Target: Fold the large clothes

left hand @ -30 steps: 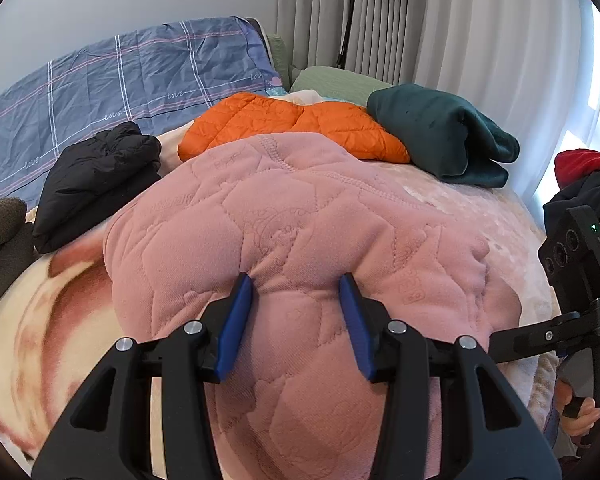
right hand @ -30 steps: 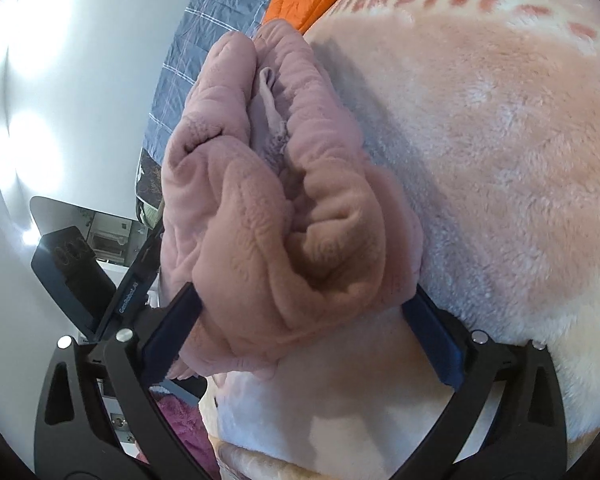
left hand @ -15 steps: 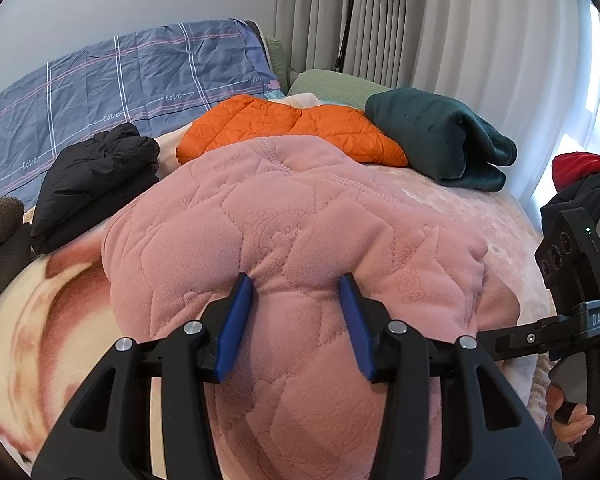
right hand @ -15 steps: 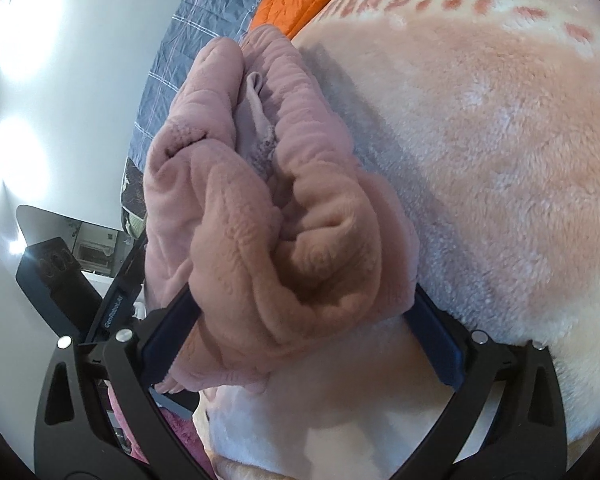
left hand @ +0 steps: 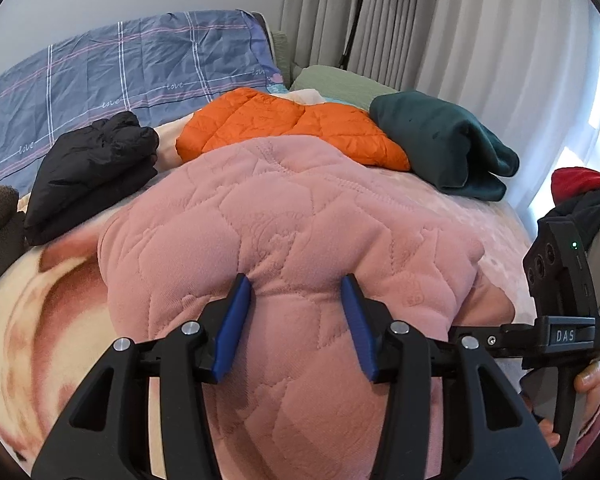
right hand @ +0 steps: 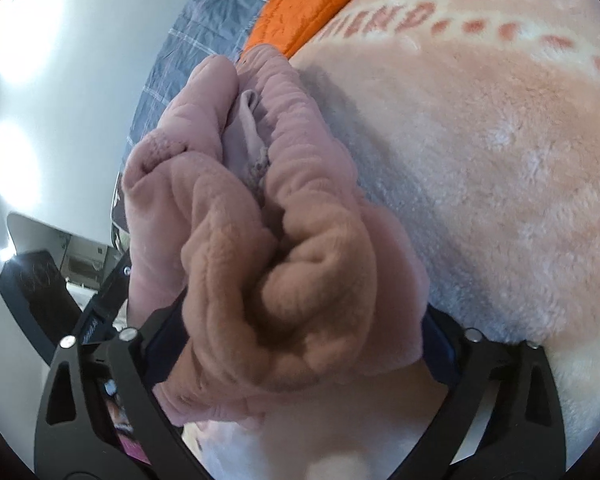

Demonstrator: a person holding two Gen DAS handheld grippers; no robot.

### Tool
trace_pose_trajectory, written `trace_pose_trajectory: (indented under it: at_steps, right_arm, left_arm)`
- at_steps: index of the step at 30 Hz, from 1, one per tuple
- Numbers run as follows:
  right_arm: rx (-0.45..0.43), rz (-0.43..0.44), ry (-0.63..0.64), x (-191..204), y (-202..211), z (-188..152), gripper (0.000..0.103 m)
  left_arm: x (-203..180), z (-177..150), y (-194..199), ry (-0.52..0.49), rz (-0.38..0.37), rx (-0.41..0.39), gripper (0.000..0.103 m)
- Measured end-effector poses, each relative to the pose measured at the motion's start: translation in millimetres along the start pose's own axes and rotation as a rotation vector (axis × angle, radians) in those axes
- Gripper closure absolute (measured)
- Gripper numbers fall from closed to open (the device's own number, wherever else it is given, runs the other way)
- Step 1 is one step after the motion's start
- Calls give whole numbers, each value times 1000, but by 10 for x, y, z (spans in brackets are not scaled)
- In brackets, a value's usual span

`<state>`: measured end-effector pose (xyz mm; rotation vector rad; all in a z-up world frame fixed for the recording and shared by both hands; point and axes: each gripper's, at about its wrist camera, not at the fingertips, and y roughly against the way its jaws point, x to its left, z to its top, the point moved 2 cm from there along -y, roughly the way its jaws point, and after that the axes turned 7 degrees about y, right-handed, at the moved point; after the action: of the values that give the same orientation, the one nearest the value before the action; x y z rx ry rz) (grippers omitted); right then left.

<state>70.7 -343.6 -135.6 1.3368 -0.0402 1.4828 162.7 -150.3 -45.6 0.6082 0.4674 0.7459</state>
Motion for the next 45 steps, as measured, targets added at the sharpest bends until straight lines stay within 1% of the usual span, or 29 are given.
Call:
trace_pose_trajectory:
  at_steps: [1,4,7,10,12,14,15,16,17,19,20,22,23,24,25,26,28,31,33,38,41,43,45]
  right_arm:
    - [2,4,9,7,6,-7,10]
    - [5,22,15,-26,20,-11,11]
    - [6,28,22,-34,33,-2,10]
    - [6,35,34,-42,46,-16,9]
    - [5,38,41,-48,50,-21,9]
    - [4,41,43,-88,63,-23,8]
    - [3,42,43,-87,65,-23,8]
    - [1,50,44,-75,70,-37,8]
    - [1,50,44,-75,69,-37,7]
    - [-1,51,44,-72,51,-38,7]
    - [-1,50,44,-65,32,-31,7]
    - [-3,50,44,-60,24,-27,6]
    - [-4,49,46,-57,18,-25,5]
    - [-5,49,49,-79,16,-29,5]
    - [-6,49,51,-75,15,-32,5]
    - [-7,48,55,-71,9,-34,4]
    - [-10,46,59,-54,5,-36,4]
    - [-11,47,58,-60,5,-41,4]
    - [-13,47,58,-62,4,-42,4]
    - [-21,44,66,-49,16,-75,4]
    - [-24,43,71,-45,23,-107,3]
    - [-24,44,73,-40,27,-127,3]
    - [-19,49,74,-29,34,-138,3]
  left_arm:
    - [-12,-10,6,0,2,-3,54]
    - [-34,-10,5,-3,16,-8,54]
    - [-44,7,7,-5,23,-6,53]
    - [-14,35,44,17,11,-3,51]
    - [5,62,79,29,0,3,48]
    - [-2,106,132,24,0,9,40]
    - [-4,125,161,21,3,10,38]
    - [8,152,210,21,8,7,35]
    - [28,167,240,23,18,3,29]
    - [165,180,319,45,58,-11,24]
    - [229,176,328,59,65,-12,23]
    - [448,158,307,128,82,-1,22]
    - [594,139,279,188,85,11,21]
    - [718,113,242,244,79,25,21]
    - [842,76,195,306,62,39,16]
    - [945,40,152,359,33,45,9]
    - [1040,-8,75,414,-9,52,6]
    - [1029,-27,7,412,-21,49,2]
    - [1035,-23,-24,417,-40,52,2]
    - [1174,-77,-121,512,-153,82,1]
    - [1202,-118,-160,557,-200,87,1]
    - [1193,-121,-154,554,-192,80,1]
    - [1154,-102,-107,522,-154,65,1]
